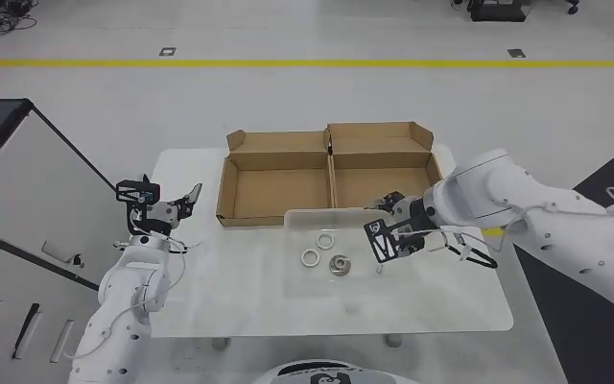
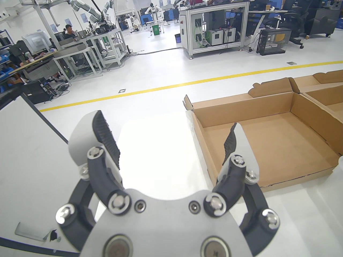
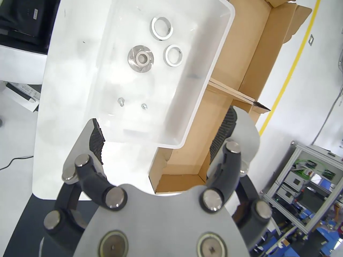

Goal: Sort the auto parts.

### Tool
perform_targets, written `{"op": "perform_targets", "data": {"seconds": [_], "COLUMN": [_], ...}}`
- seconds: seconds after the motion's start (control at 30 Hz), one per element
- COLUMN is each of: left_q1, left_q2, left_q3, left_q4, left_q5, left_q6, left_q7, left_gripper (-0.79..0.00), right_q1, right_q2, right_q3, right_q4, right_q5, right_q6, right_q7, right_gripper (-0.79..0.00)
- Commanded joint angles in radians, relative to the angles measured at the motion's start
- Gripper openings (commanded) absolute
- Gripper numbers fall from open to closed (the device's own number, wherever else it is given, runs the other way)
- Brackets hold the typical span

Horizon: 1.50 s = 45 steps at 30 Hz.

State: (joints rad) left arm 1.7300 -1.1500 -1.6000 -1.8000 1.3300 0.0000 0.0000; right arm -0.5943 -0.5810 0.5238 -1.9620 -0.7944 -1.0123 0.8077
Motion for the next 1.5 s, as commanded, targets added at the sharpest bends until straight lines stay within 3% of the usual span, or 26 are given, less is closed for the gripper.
{"op": "perform_targets", "data": {"seconds": [0.0, 0.53, 0.9, 1.07, 1.27, 1.47], "left_q1": [0.0, 0.0, 0.0, 0.0, 0.0, 0.0], "left_q2": [0.0, 0.0, 0.0, 0.0, 0.0, 0.0], "left_q3": [0.0, 0.0, 0.0, 0.0, 0.0, 0.0], "left_q4": [0.0, 0.0, 0.0, 0.0, 0.0, 0.0], "left_q5": [0.0, 0.0, 0.0, 0.0, 0.0, 0.0], "left_q6": [0.0, 0.0, 0.0, 0.0, 0.0, 0.0], "left_q7": [0.0, 0.0, 0.0, 0.0, 0.0, 0.0], "left_gripper": [0.0, 0.0, 0.0, 0.0, 0.0, 0.0], "right_q1": [-0.002, 0.024, 0.286, 0.277, 0.243, 0.243], "right_q2": [0.0, -0.009, -0.038, -0.062, -0.091, -0.091], "right_q3": [0.001, -0.033, -0.354, -0.354, -0.354, -0.354], "right_q4": [0.0, 0.0, 0.061, 0.1, 0.107, 0.107], "right_q5": [0.001, 0.053, 0.17, 0.18, 0.27, 0.27], "right_q6": [0.0, 0.0, 0.0, 0.009, 0.089, 0.089], "right_q7": [0.0, 0.0, 0.0, 0.01, 0.09, 0.09], "right_gripper": [0.0, 0.0, 0.0, 0.0, 0.0, 0.0]}}
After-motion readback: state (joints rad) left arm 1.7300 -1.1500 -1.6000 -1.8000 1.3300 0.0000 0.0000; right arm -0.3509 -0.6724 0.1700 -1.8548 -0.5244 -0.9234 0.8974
